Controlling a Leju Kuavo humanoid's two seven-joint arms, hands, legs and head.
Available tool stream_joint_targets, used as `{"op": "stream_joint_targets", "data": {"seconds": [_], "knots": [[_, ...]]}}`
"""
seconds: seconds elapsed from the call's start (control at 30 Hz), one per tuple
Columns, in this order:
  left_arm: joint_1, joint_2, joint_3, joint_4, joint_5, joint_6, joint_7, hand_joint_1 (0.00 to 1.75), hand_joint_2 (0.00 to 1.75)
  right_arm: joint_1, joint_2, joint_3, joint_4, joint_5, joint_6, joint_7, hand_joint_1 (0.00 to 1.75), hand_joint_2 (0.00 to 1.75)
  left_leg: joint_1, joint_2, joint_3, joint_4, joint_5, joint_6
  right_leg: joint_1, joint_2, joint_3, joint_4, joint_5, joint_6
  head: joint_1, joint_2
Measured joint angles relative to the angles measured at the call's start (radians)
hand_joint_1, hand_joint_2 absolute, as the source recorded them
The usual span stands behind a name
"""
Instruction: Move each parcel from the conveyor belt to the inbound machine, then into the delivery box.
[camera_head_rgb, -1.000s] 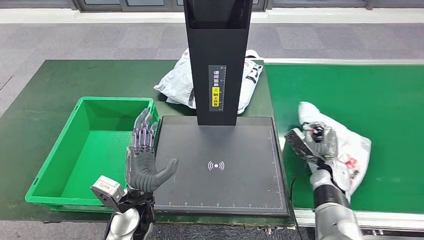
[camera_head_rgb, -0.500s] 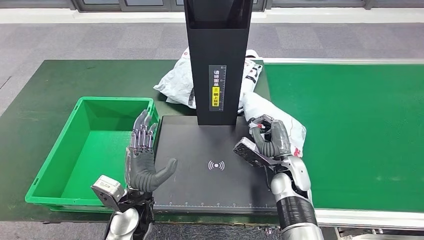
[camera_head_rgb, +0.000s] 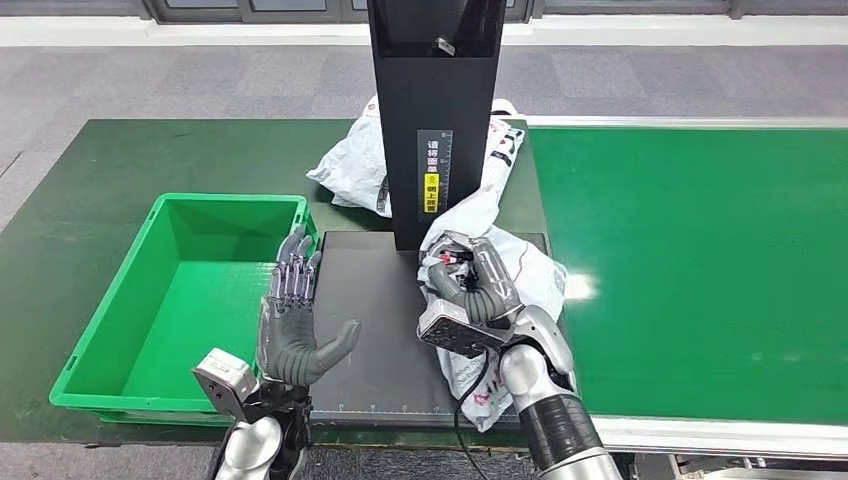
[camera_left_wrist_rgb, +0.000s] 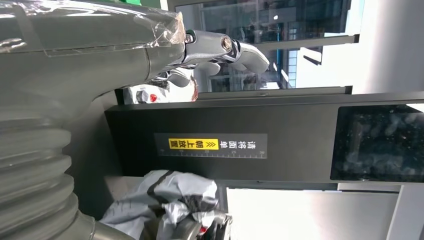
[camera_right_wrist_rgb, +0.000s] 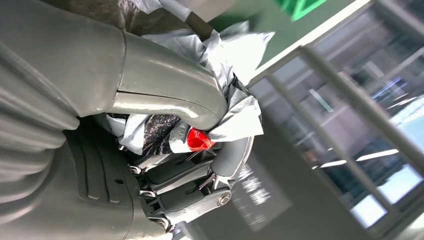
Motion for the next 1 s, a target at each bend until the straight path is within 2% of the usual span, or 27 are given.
{"op": "stream_joint_targets", "data": {"seconds": [0.27, 0.4, 0.53, 0.77, 1.0], "knots": [[-0.001, 0.000, 0.000, 0.011, 0.000, 0.017, 0.000, 0.00, 1.75, -0.024, 0.001, 0.063, 0.042, -0.053, -0.007, -0.012, 1.75, 1.75, 0.000, 0.000, 0.000, 0.000, 0.000, 0.000, -0.001, 0.000, 0.000, 0.000, 0.000, 0.000, 0.000, 0.000], [-0.002, 0.000, -0.001, 0.013, 0.003, 0.023, 0.000, 0.00, 1.75, -0.060, 0.011, 0.079, 0.098, -0.097, -0.022, -0.009, 0.00, 1.75, 0.000, 0.000, 0.000, 0.000, 0.000, 0.000, -0.001, 0.000, 0.000, 0.000, 0.000, 0.000, 0.000, 0.000], [-0.005, 0.000, -0.014, 0.019, -0.001, 0.041, 0.000, 0.00, 1.75, -0.092, 0.027, 0.082, 0.158, -0.113, -0.082, 0.032, 0.00, 0.00, 0.000, 0.000, 0.000, 0.000, 0.000, 0.000, 0.000, 0.000, 0.000, 0.000, 0.000, 0.000, 0.000, 0.000], [-0.009, 0.001, -0.032, 0.021, 0.005, 0.079, 0.000, 0.00, 1.75, -0.113, 0.032, 0.082, 0.220, -0.110, -0.255, 0.037, 0.00, 0.00, 0.000, 0.000, 0.000, 0.000, 0.000, 0.000, -0.001, 0.000, 0.000, 0.000, 0.000, 0.000, 0.000, 0.000], [-0.011, 0.003, -0.044, 0.019, 0.010, 0.113, 0.000, 0.00, 1.75, -0.089, 0.030, 0.082, 0.187, -0.062, -0.398, 0.027, 0.00, 0.00, 0.000, 0.000, 0.000, 0.000, 0.000, 0.000, -0.001, 0.000, 0.000, 0.000, 0.000, 0.000, 0.000, 0.000]]}}
